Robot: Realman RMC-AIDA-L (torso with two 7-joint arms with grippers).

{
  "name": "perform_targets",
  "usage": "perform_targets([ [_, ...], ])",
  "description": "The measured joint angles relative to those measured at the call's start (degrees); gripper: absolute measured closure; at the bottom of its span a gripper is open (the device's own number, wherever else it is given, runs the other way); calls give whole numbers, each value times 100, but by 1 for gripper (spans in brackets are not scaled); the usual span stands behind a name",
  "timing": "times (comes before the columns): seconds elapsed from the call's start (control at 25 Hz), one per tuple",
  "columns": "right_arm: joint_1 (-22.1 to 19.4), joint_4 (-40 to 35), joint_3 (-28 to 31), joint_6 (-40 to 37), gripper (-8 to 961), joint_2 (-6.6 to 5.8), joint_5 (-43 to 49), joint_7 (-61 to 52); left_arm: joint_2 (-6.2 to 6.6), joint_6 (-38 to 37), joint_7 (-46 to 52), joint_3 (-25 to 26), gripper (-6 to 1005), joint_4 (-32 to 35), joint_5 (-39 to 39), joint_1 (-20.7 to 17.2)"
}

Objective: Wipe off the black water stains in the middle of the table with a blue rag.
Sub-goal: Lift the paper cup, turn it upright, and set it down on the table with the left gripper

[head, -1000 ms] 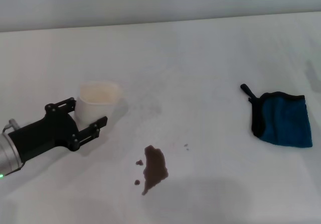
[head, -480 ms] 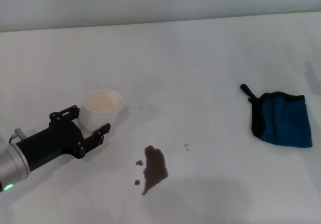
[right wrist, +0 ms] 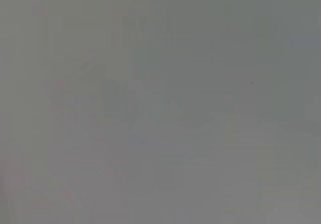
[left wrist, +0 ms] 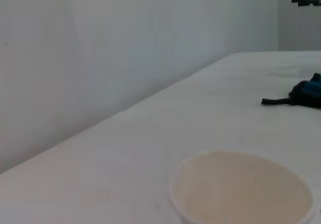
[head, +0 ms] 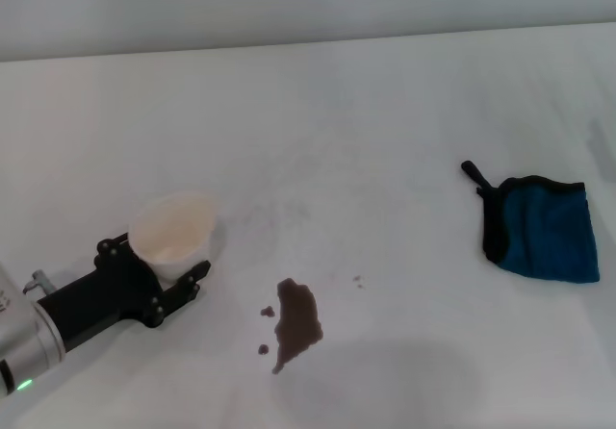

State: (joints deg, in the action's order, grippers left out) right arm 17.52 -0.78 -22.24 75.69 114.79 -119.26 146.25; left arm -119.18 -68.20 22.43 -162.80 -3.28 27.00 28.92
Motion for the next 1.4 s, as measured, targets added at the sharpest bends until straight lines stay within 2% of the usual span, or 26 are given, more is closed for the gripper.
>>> perform_targets([
  [0.24,24,-9,0,-57,289,0,0,0,0,48,-14,-4,391,3,52,-50],
  [0.48,39,1,0,-84,290,0,0,9,1,65,-242,-7,331,48,380,-94],
  [0.68,28,7,0,-87,290,0,0,4,6,76,-281,-7,183,72,449,-92],
  [0.92,23,-4,9,-80,291,0,0,-7,8,24,-274,-5,116,74,455,-111],
  [1.4,41,-3,10,-98,292,0,0,19,8,-255,-658,48,116,215,793,-674],
])
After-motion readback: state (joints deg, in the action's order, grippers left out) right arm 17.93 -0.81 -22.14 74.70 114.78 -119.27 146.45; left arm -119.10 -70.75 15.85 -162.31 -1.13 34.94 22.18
